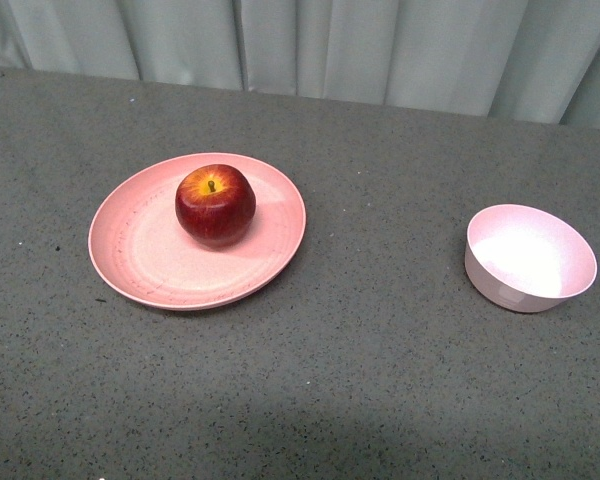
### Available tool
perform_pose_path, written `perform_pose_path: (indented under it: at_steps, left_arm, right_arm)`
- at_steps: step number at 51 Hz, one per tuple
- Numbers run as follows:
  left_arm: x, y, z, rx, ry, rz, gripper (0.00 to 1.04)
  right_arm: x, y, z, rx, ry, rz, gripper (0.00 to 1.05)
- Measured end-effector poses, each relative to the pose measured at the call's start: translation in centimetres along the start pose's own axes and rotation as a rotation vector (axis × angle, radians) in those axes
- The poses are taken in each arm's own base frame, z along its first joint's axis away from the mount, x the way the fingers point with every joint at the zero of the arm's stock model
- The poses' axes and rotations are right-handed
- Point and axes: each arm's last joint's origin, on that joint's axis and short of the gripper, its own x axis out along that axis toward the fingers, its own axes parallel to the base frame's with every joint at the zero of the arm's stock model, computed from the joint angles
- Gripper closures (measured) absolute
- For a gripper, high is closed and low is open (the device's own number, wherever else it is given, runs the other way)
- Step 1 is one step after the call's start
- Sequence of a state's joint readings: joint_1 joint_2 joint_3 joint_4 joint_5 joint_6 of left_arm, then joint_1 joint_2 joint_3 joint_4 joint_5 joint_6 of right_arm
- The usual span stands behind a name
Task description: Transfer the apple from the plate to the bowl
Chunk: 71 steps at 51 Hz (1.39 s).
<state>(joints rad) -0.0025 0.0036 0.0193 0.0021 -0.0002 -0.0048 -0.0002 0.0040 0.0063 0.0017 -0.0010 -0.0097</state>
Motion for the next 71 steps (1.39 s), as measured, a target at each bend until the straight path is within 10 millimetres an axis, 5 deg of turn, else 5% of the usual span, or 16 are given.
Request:
perform_pose_path:
  at_steps: [71]
  left_arm:
    - [0.0,0.0,0.0,0.0,0.0,0.0,0.07]
  right_arm:
    - [0.0,0.0,0.0,0.0,0.0,0.0,0.09]
